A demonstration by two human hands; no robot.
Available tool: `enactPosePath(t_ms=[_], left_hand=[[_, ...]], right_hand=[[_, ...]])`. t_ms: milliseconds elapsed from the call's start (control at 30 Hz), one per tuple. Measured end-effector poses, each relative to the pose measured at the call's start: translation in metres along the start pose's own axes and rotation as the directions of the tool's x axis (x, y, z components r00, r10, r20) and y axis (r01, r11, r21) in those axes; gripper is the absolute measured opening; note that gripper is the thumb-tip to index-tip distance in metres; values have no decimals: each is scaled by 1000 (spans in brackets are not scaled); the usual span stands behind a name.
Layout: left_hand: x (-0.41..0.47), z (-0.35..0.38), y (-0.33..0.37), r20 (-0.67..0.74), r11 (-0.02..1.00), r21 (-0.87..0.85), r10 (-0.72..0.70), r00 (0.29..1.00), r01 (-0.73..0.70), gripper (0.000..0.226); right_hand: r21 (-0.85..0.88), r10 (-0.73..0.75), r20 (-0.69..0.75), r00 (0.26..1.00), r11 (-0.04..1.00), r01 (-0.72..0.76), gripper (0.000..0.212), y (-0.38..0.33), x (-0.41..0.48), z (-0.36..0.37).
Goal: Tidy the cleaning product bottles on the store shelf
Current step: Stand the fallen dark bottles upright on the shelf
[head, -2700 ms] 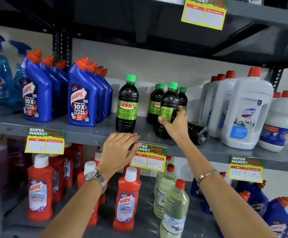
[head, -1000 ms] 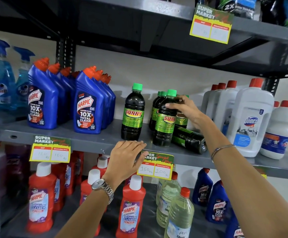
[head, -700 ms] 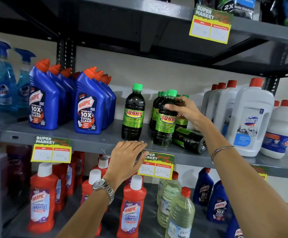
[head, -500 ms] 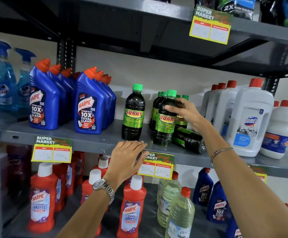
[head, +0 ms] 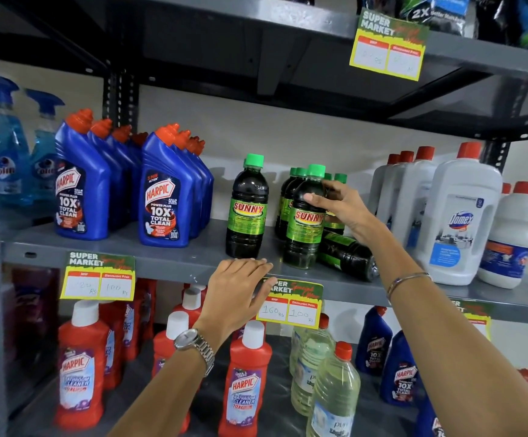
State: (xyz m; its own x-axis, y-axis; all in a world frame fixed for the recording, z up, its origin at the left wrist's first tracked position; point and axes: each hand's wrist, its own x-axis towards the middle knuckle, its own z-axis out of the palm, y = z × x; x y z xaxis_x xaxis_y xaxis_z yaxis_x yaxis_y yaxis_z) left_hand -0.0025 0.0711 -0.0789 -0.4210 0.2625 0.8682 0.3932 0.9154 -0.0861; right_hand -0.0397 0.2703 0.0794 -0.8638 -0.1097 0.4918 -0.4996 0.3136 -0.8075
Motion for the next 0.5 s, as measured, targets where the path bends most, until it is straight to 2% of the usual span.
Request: enactPosePath(t_ms=[167,267,367,500], left_hand=[[1,1,0,-24,999,-40,13,1000,-14,47],[0,5,4,-112,999,-36,34,993,-38,38],[1,10,25,-179,993,-58,86,980,-98,34],[8,20,60,-132,978,-97,172,976,-185,33]], right_hand=[[-90,-21,1,1000,996,21,65,5,-6,-3],[-150,44,-60,997,987,-52,65,14,-12,-22],[-358,149,-131,980,915,-187,68,26,-18,-40],[-482,296,79,952,847,-224,59,29,-27,-43]])
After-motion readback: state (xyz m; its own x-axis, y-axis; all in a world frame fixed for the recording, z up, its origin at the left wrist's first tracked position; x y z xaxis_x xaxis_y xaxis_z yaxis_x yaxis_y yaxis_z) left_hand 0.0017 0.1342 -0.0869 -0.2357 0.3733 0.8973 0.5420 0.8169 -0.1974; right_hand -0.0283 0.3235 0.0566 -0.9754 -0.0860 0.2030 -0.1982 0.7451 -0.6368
